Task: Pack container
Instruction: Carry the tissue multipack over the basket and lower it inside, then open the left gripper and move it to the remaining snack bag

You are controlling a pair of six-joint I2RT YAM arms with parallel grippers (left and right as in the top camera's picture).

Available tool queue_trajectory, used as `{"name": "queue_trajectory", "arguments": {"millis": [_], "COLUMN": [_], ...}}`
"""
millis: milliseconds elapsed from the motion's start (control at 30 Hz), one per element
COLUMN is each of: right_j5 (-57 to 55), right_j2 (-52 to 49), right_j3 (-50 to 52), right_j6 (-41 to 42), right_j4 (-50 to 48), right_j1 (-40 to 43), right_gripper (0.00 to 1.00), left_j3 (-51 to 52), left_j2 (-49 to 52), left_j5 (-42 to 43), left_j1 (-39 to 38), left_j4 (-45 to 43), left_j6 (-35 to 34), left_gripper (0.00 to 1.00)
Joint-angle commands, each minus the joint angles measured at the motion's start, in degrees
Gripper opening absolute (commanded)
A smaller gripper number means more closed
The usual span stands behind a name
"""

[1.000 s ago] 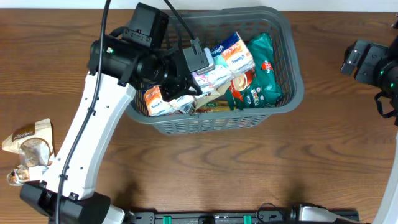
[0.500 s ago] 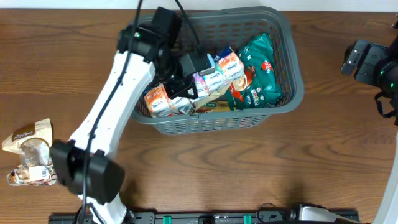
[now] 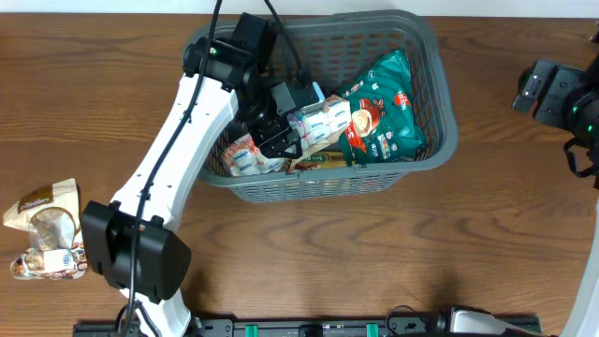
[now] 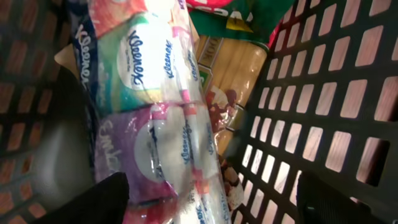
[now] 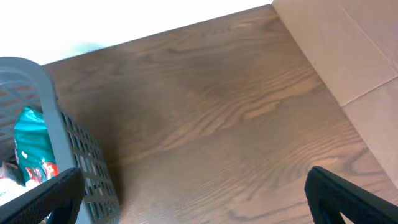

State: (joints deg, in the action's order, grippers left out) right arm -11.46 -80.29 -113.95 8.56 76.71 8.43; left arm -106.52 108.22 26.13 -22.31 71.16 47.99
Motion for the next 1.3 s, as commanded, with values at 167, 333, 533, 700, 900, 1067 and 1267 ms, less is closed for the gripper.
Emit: {"name": "queue_trajectory", "arguments": {"millis": [167, 333, 533, 700, 900, 1067, 1267], "right_j5": [-0.7, -0.7, -0.7, -0.7, -0.7, -0.7, -0.7], "right_j2": [-0.1, -0.1, -0.1, -0.1, -0.1, -0.1, -0.1], "right_j3": [-0.7, -0.7, -0.7, -0.7, -0.7, -0.7, -0.7], "right_j6": [0.6, 0.6, 0.6, 0.6, 0.6, 0.6, 0.6], "right_j4": [0.1, 0.1, 0.1, 0.1, 0.1, 0.1, 0.1], "right_j1": [0.3, 0.3, 0.3, 0.3, 0.3, 0.3, 0.3], "right_gripper": [0.99, 0.99, 0.99, 0.99, 0.99, 0.99, 0.99], "left_j3": [-6.6, -14.1, -17.6, -17.5, -17.5, -16.8, -10.0], "left_j2": [-5.1, -9.0, -13.2, -13.8, -13.6, -13.1, -13.1], "left_j5": [-0.1, -4.3, -21.9, -33.2, -41.7, -45.0, -45.1], "left_j1": [0.4, 3.0, 9.1, 16.4, 25.9, 34.1, 42.0], "left_j4": [-5.5, -13.7, -16.2, -7.9, 5.8, 17.1, 21.4], "left_j6": [-6.4, -16.4, -28.9, -39.0, -57.4, -70.3, -80.2], "left_gripper": [0.77, 0.84, 0.87, 0.87, 0.87, 0.87, 0.87]}}
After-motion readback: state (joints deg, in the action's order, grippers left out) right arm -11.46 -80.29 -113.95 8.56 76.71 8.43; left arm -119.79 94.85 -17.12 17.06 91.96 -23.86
